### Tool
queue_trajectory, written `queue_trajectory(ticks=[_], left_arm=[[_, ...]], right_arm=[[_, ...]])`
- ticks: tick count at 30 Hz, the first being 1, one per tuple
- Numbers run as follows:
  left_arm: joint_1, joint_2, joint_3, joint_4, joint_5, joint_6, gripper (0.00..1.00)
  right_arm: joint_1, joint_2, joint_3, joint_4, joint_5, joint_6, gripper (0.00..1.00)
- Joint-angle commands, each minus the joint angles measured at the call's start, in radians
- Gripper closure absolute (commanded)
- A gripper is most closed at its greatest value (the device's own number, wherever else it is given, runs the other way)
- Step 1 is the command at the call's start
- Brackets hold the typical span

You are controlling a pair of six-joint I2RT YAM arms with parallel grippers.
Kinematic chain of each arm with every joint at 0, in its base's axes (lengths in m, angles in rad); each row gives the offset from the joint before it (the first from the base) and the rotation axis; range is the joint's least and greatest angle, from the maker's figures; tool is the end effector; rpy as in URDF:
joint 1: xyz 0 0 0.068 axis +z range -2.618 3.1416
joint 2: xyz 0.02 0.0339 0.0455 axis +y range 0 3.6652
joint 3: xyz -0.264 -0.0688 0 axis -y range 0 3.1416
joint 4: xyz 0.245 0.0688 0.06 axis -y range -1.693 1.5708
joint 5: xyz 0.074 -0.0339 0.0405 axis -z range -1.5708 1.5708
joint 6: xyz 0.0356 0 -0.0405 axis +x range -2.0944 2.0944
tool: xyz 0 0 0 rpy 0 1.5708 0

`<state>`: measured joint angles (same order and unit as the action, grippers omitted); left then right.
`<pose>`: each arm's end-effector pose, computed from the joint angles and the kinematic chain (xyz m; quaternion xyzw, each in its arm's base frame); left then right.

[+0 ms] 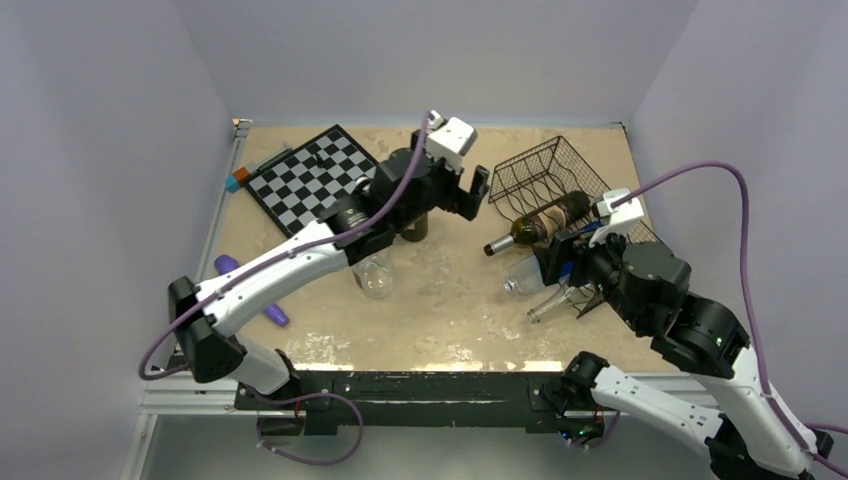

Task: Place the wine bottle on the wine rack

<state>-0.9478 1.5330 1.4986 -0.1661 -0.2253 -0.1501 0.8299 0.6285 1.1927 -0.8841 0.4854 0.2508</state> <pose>0.2185 -0.2905 0.4072 0.2333 0.7367 -0.2538 0.5818 0.0673 0.0489 0.4173 -0.0898 0.7944 0.1253 0.5876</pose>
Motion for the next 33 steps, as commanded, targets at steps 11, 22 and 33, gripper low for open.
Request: queue_trajectory(ticks=[11,22,33], left_arm=[[0.277,-0.174,0.001,-0.363,0.031,-0.124,0.09],[0.379,-0.015,0.045,-0.275,0.155,-0.025,0.17],[0.389,0.068,0.062,-0.193,0.248,0.022,0.37]], right_arm=[[-0.002,0.173,0.016,0.247,-0.206,0.007,0.19],[-0.002,0.147,-0.040,0.226,-0.166,0.072,0.20],[-0.002,0.158,-0.034,0.208,-0.136,0.069,0.20]])
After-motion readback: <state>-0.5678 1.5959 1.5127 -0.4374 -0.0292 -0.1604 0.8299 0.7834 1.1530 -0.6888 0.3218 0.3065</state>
